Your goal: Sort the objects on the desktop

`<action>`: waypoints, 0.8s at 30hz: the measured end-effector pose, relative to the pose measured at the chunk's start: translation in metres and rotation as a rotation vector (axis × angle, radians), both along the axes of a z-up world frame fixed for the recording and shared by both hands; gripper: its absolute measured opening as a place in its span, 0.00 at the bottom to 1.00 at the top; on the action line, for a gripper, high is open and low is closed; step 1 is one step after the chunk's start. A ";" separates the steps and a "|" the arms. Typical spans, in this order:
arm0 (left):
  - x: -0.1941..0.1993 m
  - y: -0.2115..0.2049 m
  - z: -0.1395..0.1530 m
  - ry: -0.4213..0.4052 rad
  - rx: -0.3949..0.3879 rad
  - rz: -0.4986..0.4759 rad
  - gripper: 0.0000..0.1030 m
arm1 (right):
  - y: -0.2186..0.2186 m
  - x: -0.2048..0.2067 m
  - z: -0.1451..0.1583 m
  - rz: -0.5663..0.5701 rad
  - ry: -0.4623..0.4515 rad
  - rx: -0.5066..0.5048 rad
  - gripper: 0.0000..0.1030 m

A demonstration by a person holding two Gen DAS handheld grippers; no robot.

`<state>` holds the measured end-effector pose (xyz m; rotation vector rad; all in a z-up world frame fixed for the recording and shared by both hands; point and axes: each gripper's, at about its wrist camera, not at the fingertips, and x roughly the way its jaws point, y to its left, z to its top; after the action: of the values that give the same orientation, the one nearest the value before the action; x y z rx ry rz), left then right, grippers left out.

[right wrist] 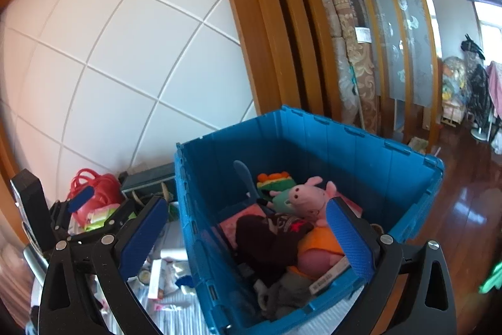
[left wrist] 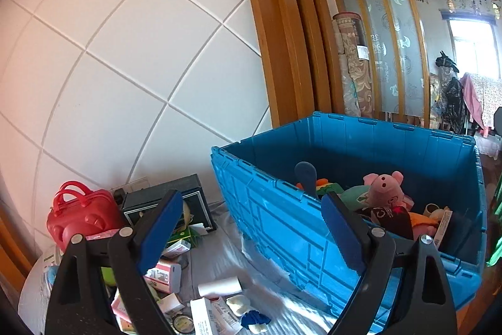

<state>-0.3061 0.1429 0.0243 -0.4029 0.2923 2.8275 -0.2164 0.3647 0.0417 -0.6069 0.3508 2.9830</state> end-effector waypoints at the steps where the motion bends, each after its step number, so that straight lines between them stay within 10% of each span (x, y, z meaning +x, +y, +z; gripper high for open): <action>1: 0.005 -0.006 0.000 0.007 -0.004 0.011 0.88 | -0.007 0.005 0.001 -0.006 0.004 0.003 0.99; 9: 0.065 -0.072 -0.001 0.070 -0.020 0.079 0.97 | -0.076 0.047 -0.005 -0.028 0.014 -0.008 0.99; 24: 0.156 -0.152 -0.039 -0.062 0.009 0.125 0.97 | -0.166 0.134 -0.076 -0.107 -0.067 0.147 0.99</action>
<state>-0.1500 -0.0089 -0.0150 -0.5228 0.2503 2.9305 -0.0825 0.1986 -0.0346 -0.6487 0.1526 2.8463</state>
